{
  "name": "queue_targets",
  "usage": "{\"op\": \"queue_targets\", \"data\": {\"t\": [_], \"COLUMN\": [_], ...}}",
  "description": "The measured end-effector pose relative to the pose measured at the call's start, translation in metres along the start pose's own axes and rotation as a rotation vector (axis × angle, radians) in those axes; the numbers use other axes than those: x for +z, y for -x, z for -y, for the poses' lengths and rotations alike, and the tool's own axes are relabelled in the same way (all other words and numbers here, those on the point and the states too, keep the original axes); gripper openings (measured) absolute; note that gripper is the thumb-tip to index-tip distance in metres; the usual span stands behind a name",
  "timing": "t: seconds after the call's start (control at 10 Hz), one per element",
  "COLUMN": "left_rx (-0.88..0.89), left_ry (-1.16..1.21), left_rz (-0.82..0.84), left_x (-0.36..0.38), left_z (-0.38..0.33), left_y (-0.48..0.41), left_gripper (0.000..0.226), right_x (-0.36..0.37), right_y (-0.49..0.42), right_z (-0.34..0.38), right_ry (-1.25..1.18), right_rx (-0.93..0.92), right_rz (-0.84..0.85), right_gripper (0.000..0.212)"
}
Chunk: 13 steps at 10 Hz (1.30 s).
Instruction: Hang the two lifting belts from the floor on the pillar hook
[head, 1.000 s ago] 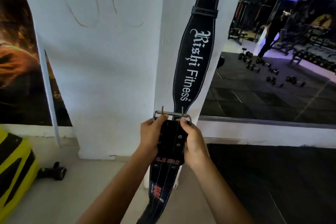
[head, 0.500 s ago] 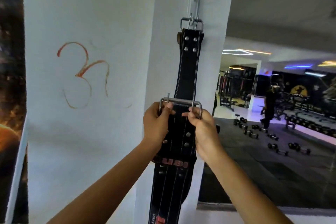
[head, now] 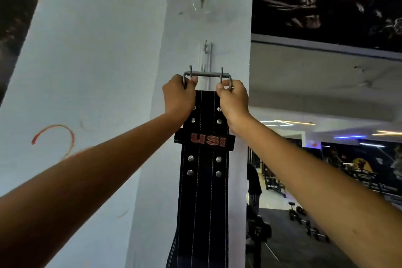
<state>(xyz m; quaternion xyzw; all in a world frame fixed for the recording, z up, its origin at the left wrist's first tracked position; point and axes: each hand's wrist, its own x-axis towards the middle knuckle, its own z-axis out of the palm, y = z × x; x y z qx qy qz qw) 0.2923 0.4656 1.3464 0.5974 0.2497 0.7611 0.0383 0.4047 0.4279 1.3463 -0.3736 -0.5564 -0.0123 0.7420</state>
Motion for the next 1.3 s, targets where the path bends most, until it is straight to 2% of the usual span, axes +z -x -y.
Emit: {"op": "queue_targets", "data": {"t": [0.2, 0.4, 0.5, 0.6, 0.7, 0.8, 0.9, 1.0, 1.1, 1.2, 1.3], "left_rx": [0.064, -0.044, -0.01, -0.035, -0.013, 0.107, 0.19, 0.251, 0.35, 0.297, 0.275], "left_ry": [-0.131, -0.209, -0.334, -0.464, -0.489, -0.441, -0.361, -0.428, -0.58, -0.561, -0.534], "left_rz": [-0.021, 0.089, 0.139, 0.183, 0.249, 0.282, 0.341, 0.418, 0.559, 0.655, 0.654], "left_x": [0.012, 0.013, 0.008, -0.002, -0.012, -0.023, -0.043, -0.069, -0.102, -0.126, -0.148], "left_z": [0.001, -0.001, -0.005, -0.002, -0.002, 0.007, 0.022, 0.027, 0.02, 0.015, 0.011], "left_y": [-0.05, -0.065, -0.057, -0.049, -0.034, -0.004, 0.035, 0.07, 0.097, 0.123, 0.143], "left_gripper": [0.036, 0.047, 0.048, 0.056, 0.053, 0.039, 0.034, 0.048, 0.052, 0.049, 0.048], "right_x": [0.02, 0.027, 0.022, 0.014, 0.0, -0.012, -0.014, -0.02, -0.028, -0.037, -0.042], "right_y": [-0.042, -0.052, -0.044, -0.028, -0.013, 0.01, 0.043, 0.081, 0.113, 0.145, 0.175], "right_z": [0.008, 0.007, 0.0, -0.001, 0.002, 0.004, -0.012, -0.022, -0.015, -0.009, -0.003], "right_ry": [-0.052, -0.007, 0.011, 0.073, 0.201, 0.323, 0.409, 0.448, 0.533, 0.628, 0.715], "right_rx": [-0.049, 0.022, 0.041, -0.011, -0.062, -0.093, -0.15, -0.208, -0.168, -0.137, -0.137], "right_rz": [-0.011, -0.079, -0.1, -0.056, 0.046, 0.154, 0.162, 0.176, 0.257, 0.279, 0.304], "right_gripper": [0.03, 0.023, 0.024, 0.038, 0.05, 0.054, 0.054, 0.049, 0.05, 0.049, 0.047]}}
